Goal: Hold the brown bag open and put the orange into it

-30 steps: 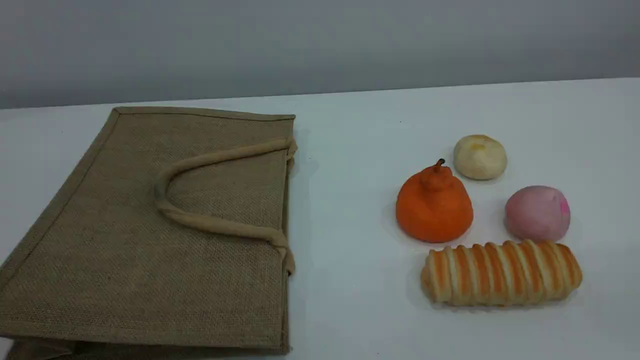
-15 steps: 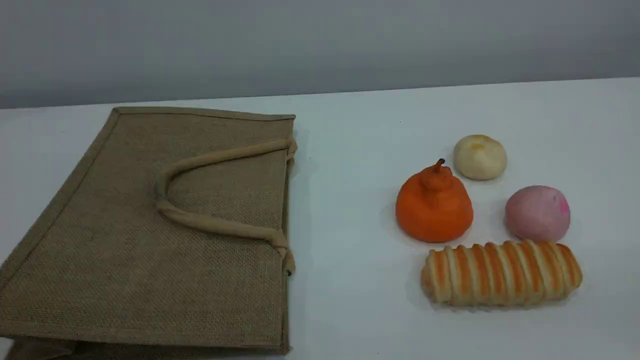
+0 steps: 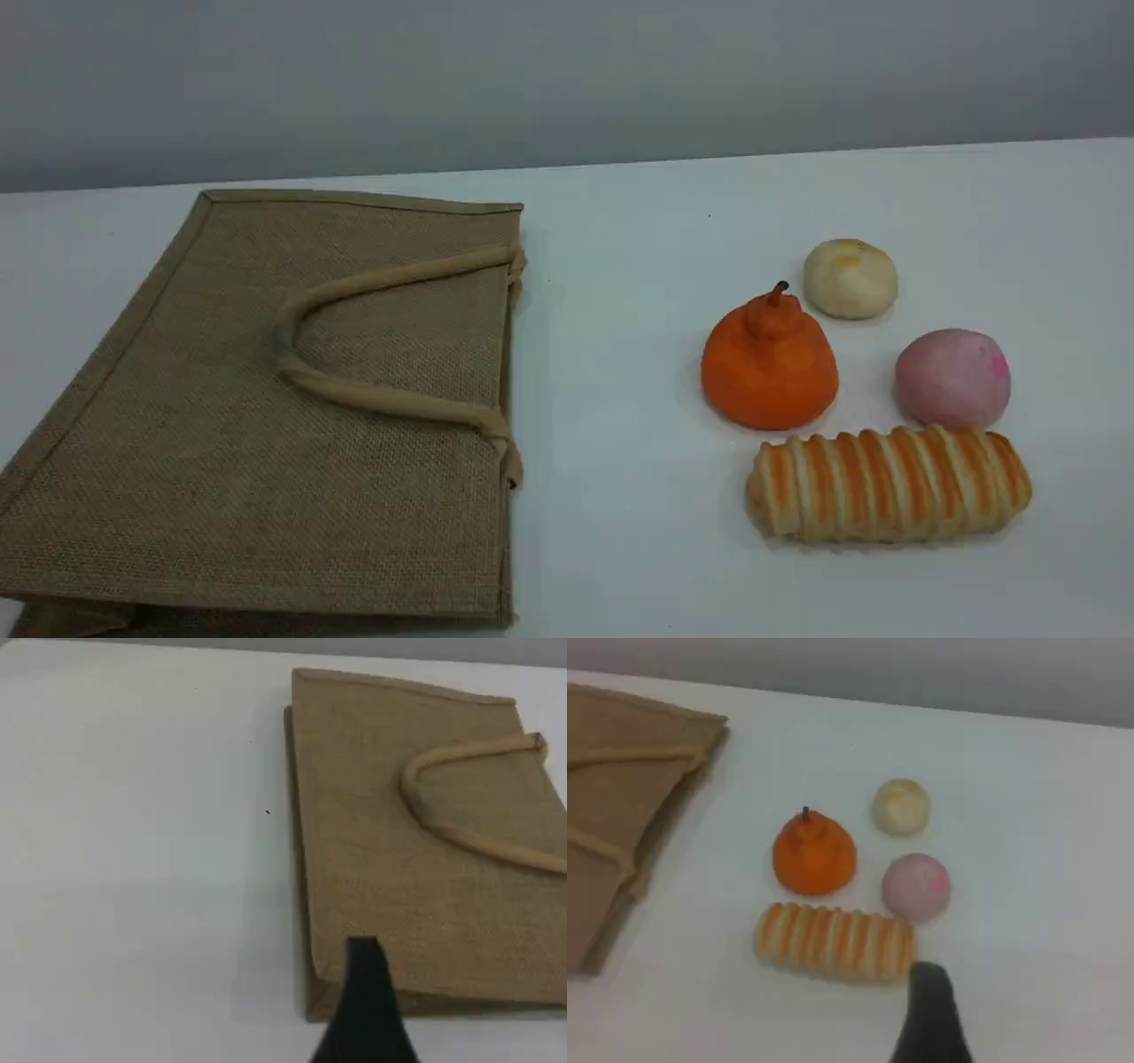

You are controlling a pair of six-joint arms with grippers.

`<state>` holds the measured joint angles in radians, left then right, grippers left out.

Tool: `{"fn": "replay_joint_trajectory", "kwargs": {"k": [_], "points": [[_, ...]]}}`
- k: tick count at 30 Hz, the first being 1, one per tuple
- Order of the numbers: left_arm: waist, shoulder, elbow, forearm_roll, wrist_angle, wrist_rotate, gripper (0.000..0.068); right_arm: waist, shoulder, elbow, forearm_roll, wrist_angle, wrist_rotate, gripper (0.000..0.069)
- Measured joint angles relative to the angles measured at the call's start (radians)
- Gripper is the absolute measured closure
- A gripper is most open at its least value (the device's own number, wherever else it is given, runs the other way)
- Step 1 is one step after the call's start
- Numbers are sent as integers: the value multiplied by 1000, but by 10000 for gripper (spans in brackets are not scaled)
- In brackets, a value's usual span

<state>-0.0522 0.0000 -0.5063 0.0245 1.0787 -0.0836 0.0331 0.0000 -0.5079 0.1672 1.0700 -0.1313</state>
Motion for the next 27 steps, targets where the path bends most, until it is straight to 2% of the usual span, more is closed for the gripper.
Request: {"fn": "replay_joint_trajectory", "kwargs": {"k": [6,10,14,20,27], "points": [[-2,25,-6,-1,-5,6,201,0,0,0,29,-8,0,251],[-2,123,-43,-3,-35,22,201,-3,21,-13,38,-20,0,251],[-2,295,-102,-15,-85,20,201,-3,138,-29,106,-122,-13,251],[-2,572,-164,-86,-213,23,201,-3,358,-29,254,-293,-113,251],[-2,889,-179,-86,-374,-8,201,-3,628,-29,428,-441,-245,251]]}}
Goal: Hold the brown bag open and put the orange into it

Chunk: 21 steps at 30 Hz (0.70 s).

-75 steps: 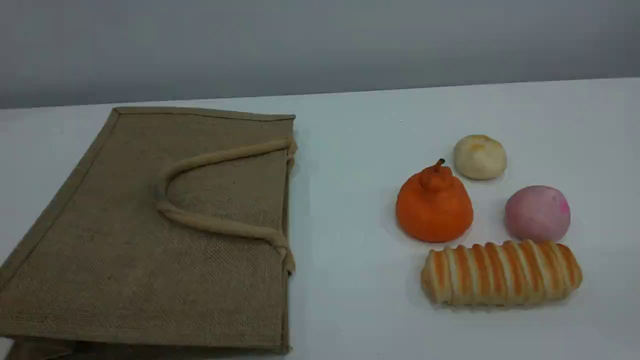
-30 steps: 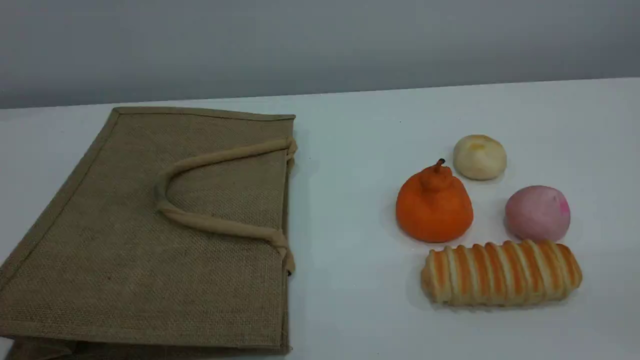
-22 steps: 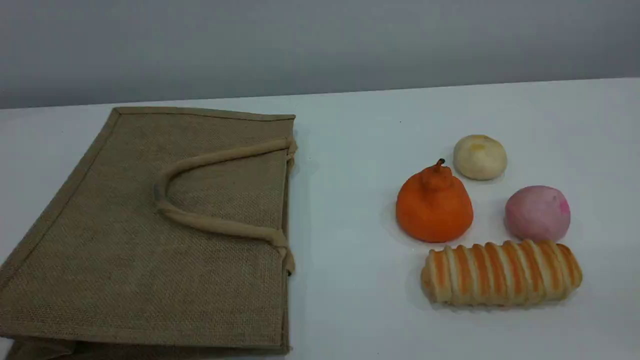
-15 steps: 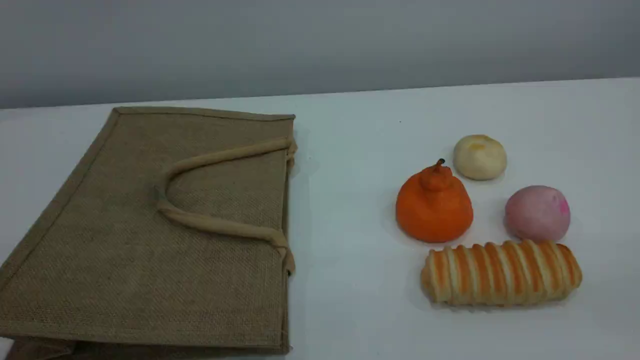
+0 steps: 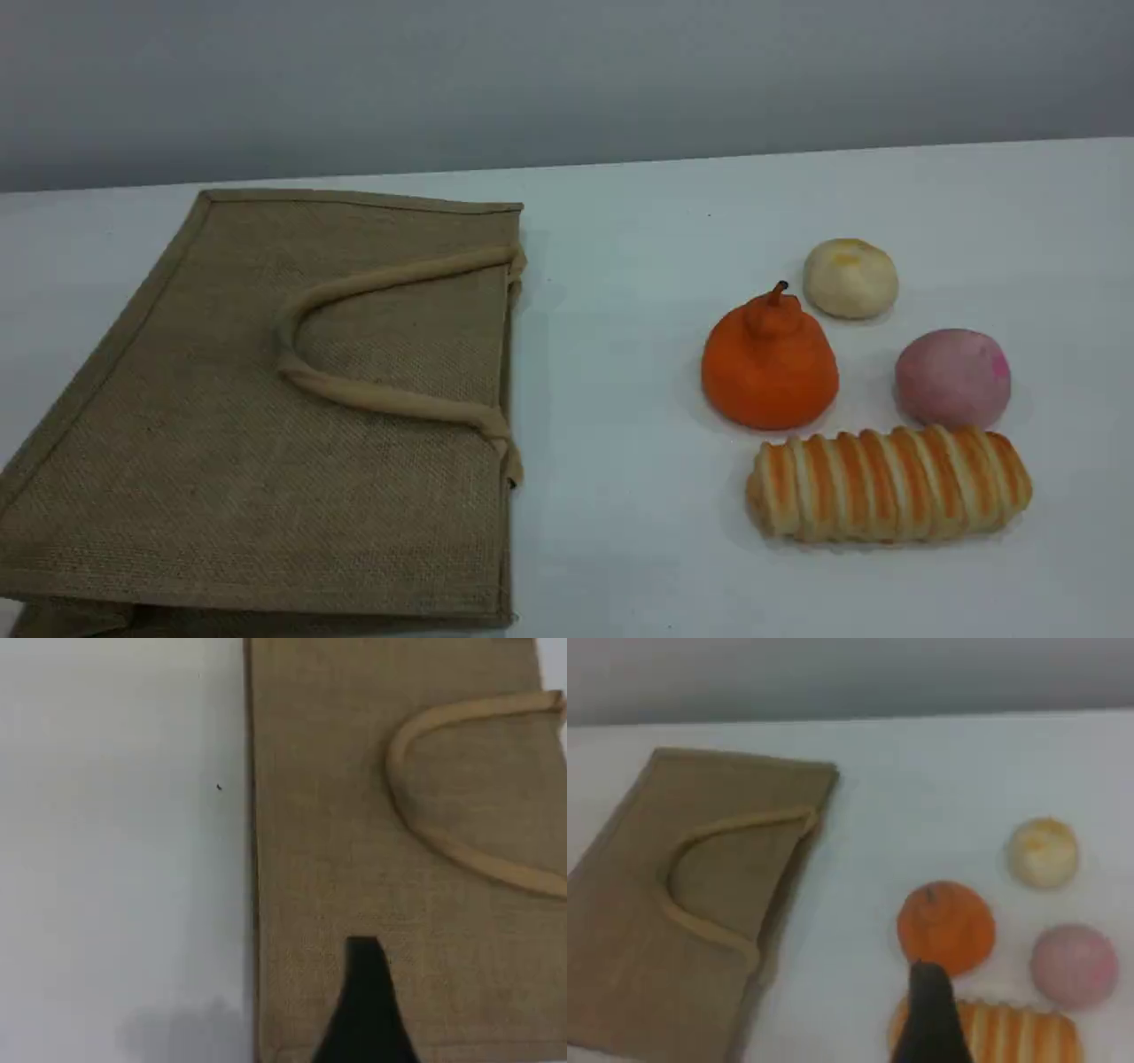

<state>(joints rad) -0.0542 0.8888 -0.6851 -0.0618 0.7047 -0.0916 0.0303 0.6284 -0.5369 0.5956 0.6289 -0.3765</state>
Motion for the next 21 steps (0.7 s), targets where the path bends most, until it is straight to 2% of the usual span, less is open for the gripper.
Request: {"fn": "replay_joint_trajectory", "kwargs": {"k": [4,14,16,21], "points": [[0,159,0,-1,-77,-24,201,0,150,0,87,-62,-77,251],[0,503,-10,-71,-348,-23,201,1,474,0,375,-174,-345,251],[0,566,-35,-94,-380,-22,201,1,523,0,457,-177,-424,251],[-1,712,-127,-109,-378,-22,201,1,612,0,651,-170,-621,251]]}}
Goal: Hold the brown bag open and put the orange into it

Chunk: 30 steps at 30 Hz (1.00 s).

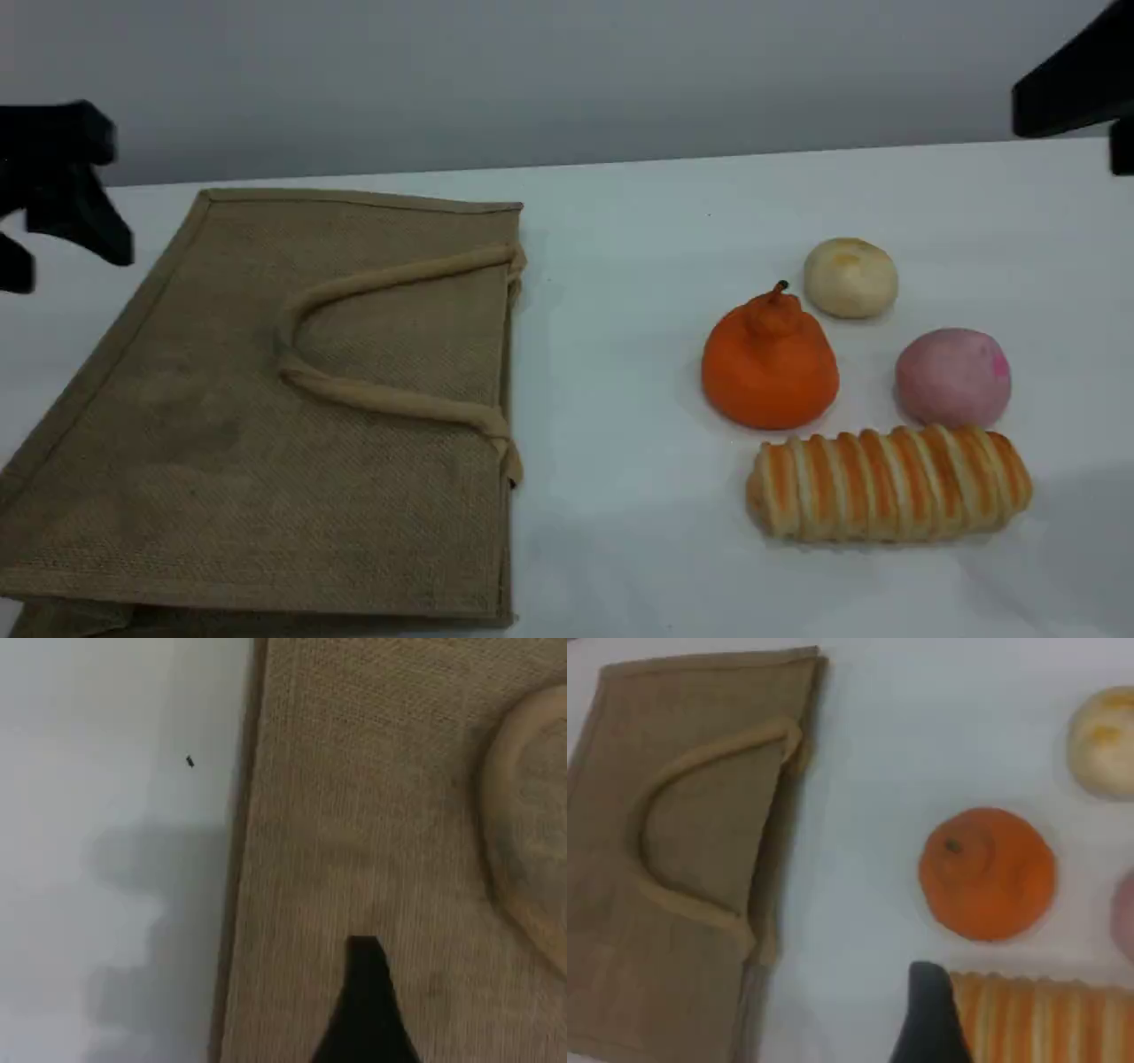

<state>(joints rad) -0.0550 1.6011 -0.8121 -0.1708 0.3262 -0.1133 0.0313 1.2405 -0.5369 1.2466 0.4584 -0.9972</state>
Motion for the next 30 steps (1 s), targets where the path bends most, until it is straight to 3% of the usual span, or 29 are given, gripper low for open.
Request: {"fn": "replay_joint_trajectory", "kwargs": {"k": [7,12,16,23,30], "points": [[-55,165,-124,-73,11,78,201,0,72,0,216,2,-211,251],[-61,256,-185,-93,5,80,201,0,90,0,295,6,-292,251],[-61,318,-219,-98,5,80,201,0,90,0,306,8,-306,251],[-108,413,-296,-122,9,81,201,0,90,0,318,5,-324,251],[-109,494,-340,-123,13,80,201,0,89,0,332,3,-346,251]]}}
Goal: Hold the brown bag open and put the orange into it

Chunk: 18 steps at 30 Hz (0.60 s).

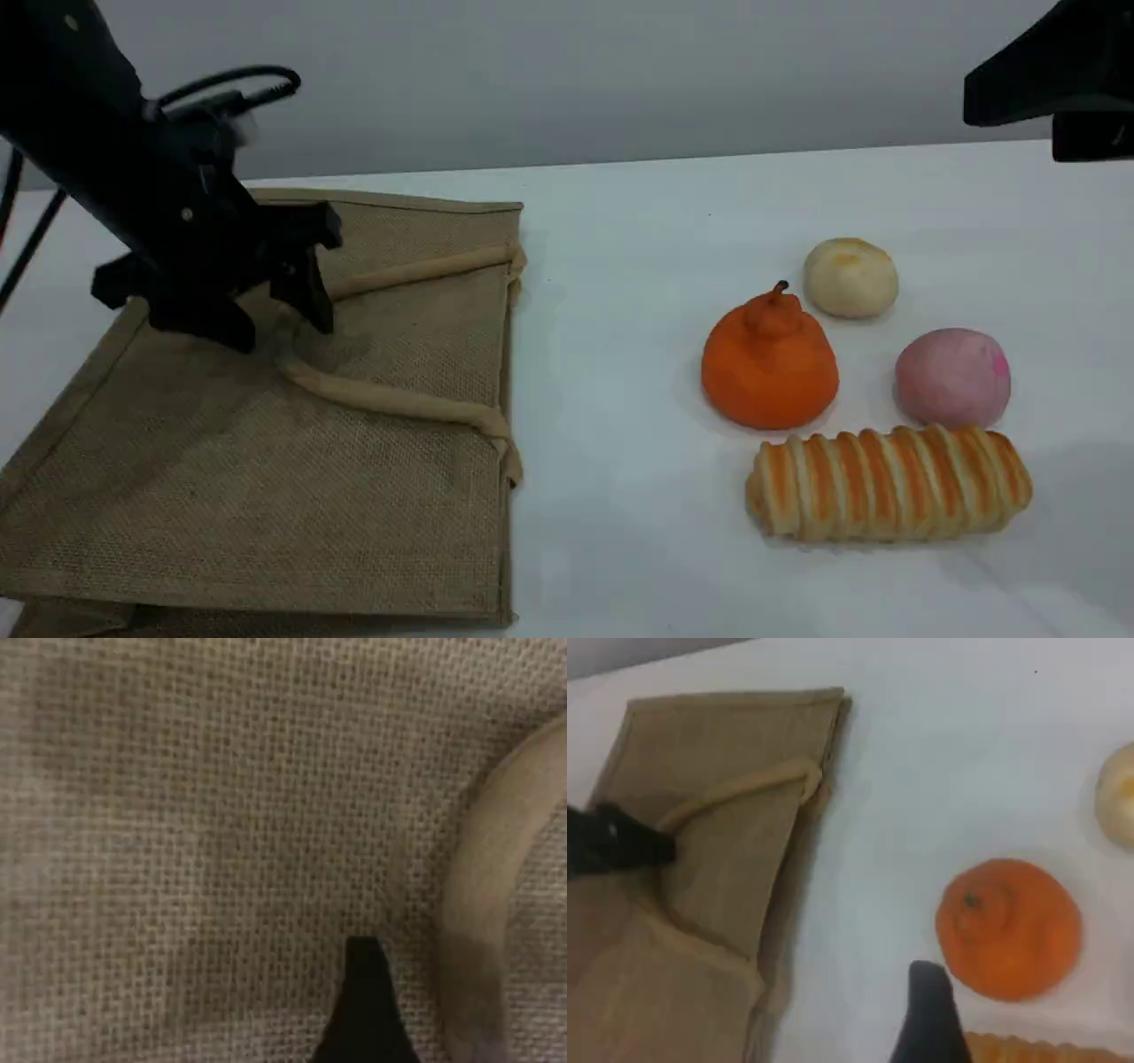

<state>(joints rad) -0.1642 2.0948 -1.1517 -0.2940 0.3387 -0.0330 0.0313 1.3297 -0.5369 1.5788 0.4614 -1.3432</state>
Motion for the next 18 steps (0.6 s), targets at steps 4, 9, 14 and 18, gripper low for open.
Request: {"fn": "replay_joint_trajectory", "kwargs": {"k": [4,9,14,18], "points": [[0,26,0,-3,-6,0,202,0,0,0,10,0,-8,251],[0,56,0,-3,-16,-1,240,0,0,0,20,0,-26,251],[0,80,0,-3,-23,-1,300,0,0,0,20,0,-25,251],[0,82,0,-3,-25,-4,409,0,0,0,20,0,-22,251]]}}
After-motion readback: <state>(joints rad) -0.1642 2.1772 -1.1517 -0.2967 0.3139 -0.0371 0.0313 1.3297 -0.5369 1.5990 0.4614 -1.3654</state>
